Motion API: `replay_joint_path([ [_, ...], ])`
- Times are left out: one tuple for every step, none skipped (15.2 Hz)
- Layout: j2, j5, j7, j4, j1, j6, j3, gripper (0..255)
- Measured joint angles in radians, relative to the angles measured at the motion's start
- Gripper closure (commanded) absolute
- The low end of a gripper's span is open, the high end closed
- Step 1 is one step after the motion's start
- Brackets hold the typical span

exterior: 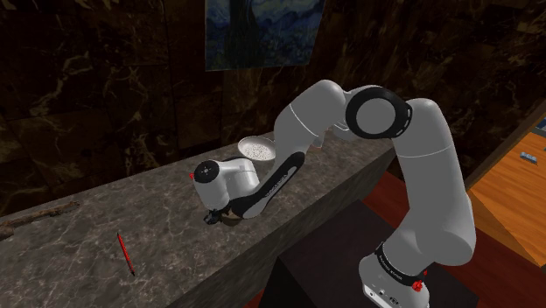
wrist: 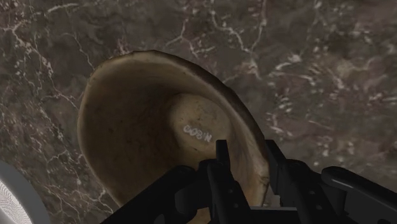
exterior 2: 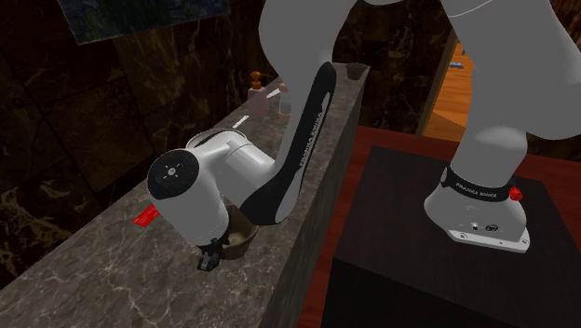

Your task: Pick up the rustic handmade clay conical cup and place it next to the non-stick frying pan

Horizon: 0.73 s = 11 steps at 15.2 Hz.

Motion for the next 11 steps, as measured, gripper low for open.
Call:
replay_joint_path([
  [0.000, 0.000, 0.000, 0.000, 0.000, 0.000, 0.000, 255],
  [-0.006, 0.002, -0.001, -0.005, -0.002, -0.001, 0.002, 255],
  [-0.014, 0.008, -0.007, -0.007, -0.005, -0.006, 0.006, 255],
  [-0.024, 0.013, -0.011, -0.013, -0.009, -0.009, 0.010, 255],
  [-0.034, 0.019, -0.016, -0.017, -0.012, -0.014, 0.015, 255],
  [-0.048, 0.030, -0.025, -0.021, -0.016, -0.023, 0.022, 255],
  [-0.059, 0.037, -0.032, -0.024, -0.021, -0.029, 0.027, 255],
  [-0.068, 0.043, -0.037, -0.026, -0.023, -0.035, 0.032, 255],
  [-0.081, 0.050, -0.041, -0.035, -0.027, -0.038, 0.037, 255],
  [-0.091, 0.057, -0.047, -0.036, -0.029, -0.045, 0.042, 255],
  [-0.101, 0.065, -0.055, -0.038, -0.034, -0.051, 0.047, 255],
])
